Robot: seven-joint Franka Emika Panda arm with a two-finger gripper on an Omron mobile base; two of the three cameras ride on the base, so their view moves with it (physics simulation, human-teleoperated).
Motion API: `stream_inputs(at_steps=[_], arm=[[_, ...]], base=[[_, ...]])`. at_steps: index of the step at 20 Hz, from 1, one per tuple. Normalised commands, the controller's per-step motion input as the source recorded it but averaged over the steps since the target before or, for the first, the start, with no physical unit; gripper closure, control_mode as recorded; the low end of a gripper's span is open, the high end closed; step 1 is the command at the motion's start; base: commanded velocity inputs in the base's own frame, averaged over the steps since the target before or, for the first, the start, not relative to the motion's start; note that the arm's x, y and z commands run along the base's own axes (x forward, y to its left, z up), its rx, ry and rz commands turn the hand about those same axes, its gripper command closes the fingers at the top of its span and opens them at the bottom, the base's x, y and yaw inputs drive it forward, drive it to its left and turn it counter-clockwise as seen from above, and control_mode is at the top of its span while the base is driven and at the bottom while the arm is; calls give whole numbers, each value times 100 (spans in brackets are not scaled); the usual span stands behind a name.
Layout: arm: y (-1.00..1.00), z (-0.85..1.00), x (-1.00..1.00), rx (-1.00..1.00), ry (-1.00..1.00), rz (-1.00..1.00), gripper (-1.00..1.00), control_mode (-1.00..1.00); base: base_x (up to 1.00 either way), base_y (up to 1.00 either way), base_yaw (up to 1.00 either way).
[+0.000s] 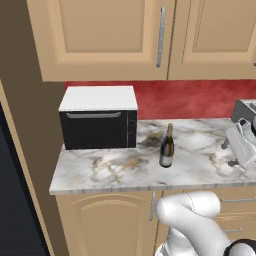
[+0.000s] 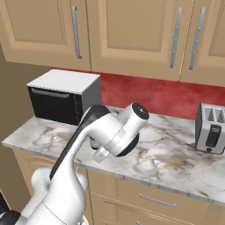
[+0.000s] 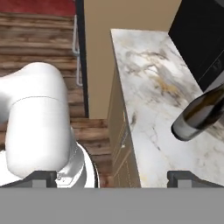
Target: There is a wine glass and glass cup on the dining counter. Place the wine bottle next to the wine glass and the juice bottle next to the glass cup.
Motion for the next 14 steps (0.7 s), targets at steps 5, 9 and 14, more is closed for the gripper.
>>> stream_inputs(at_steps=[5,9,14], arm=[[-4,0,40,14,-3,7,-100,-100],[0,-5,27,10,-3,0,-100,-100],[0,-12,32,16,-1,-1,-100,-100]], base=[[0,0,0],[0,0,0],[0,0,0]])
